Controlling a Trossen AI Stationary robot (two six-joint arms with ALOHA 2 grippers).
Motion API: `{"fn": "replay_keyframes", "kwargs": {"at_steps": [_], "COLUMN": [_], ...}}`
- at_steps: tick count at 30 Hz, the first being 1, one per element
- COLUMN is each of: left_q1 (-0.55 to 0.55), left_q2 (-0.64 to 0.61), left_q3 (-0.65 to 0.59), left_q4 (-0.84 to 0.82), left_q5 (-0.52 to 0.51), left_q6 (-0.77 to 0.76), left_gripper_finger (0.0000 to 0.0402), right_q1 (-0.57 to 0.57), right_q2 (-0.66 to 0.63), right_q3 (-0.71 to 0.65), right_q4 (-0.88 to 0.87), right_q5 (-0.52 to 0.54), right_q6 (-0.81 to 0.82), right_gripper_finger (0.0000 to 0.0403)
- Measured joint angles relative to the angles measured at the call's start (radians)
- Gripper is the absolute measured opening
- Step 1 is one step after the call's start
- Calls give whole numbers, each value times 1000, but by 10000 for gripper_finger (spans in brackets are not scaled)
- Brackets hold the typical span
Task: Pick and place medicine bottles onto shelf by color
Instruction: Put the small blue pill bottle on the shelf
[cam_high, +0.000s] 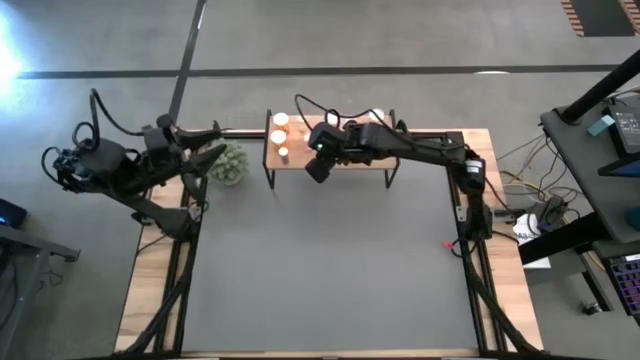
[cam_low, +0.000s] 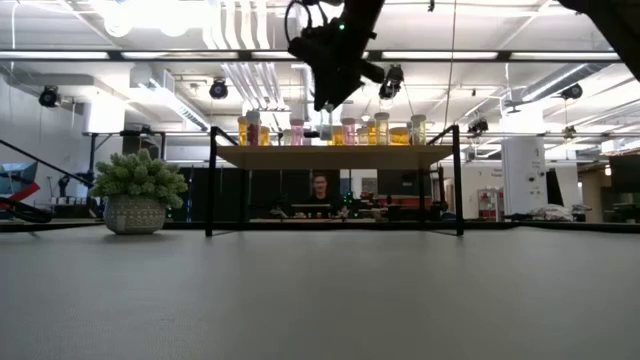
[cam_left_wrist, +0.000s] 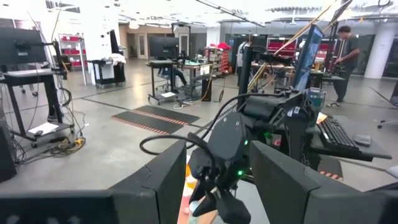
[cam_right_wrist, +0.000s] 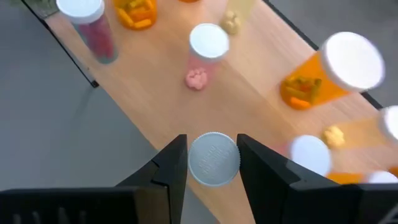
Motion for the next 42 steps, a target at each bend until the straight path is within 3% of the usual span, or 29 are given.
{"fn": "replay_keyframes", "kwargs": {"at_steps": [42], "left_q1": [0], "left_q2": [31], "left_q3": [-5], "left_q4": [-5], "left_q5": [0], "left_q6": [0], "left_gripper_finger": [162], "right_q1": [-66], "right_q2": [55], "right_q3": [11], "right_q4": [63], "right_q5": [-8], "right_q6": [-6], "right_gripper_finger": [136]}}
